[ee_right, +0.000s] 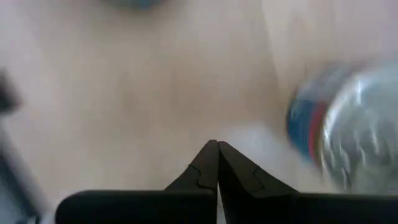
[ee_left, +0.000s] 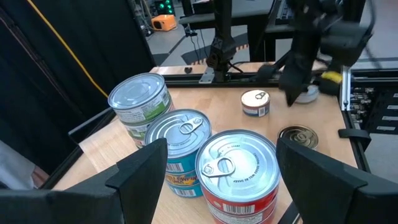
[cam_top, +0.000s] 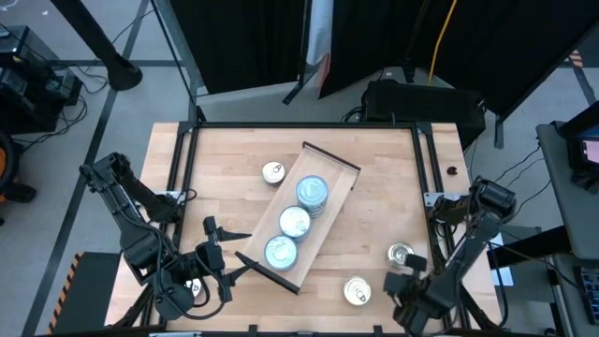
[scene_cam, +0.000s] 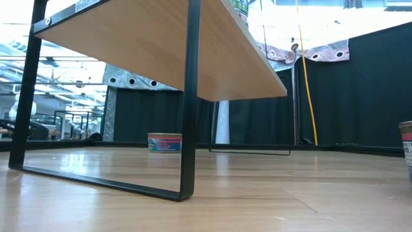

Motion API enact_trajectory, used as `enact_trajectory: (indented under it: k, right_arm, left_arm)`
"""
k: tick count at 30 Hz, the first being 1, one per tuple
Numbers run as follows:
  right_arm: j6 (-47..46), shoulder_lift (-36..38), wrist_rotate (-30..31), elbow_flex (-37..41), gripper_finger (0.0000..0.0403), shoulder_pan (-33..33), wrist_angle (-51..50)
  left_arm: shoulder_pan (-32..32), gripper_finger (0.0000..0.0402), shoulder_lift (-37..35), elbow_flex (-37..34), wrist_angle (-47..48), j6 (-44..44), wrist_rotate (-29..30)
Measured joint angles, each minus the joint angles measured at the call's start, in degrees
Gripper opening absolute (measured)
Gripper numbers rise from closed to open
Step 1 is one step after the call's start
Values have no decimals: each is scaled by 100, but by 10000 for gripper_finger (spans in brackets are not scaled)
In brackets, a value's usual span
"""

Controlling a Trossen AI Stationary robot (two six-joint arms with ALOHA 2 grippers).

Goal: Stack canned seafood by type on shelf
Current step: Stack the green tuna can on top of the other green tuna can

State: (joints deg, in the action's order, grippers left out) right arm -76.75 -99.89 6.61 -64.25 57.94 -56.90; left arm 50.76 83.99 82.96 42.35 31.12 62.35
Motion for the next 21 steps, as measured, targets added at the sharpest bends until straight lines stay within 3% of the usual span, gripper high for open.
enact_trajectory:
  k: [4,6,9,21]
  right_arm:
    - [-268,19,-551,-605,0,62,-1265]
    - [-355,27,-823,-750,0,53,-1382]
    - [-379,24,-1201,-743,0,60,-1202]
    - [-531,26,-1580,-185,0,64,-260]
  left_arm:
    - [0,301,0,0,4,-1,0]
    - [0,301,0,0,9,-1,0]
    - [0,301,0,0,9,-1,0]
    - [0,301,0,0,17,-3,-6]
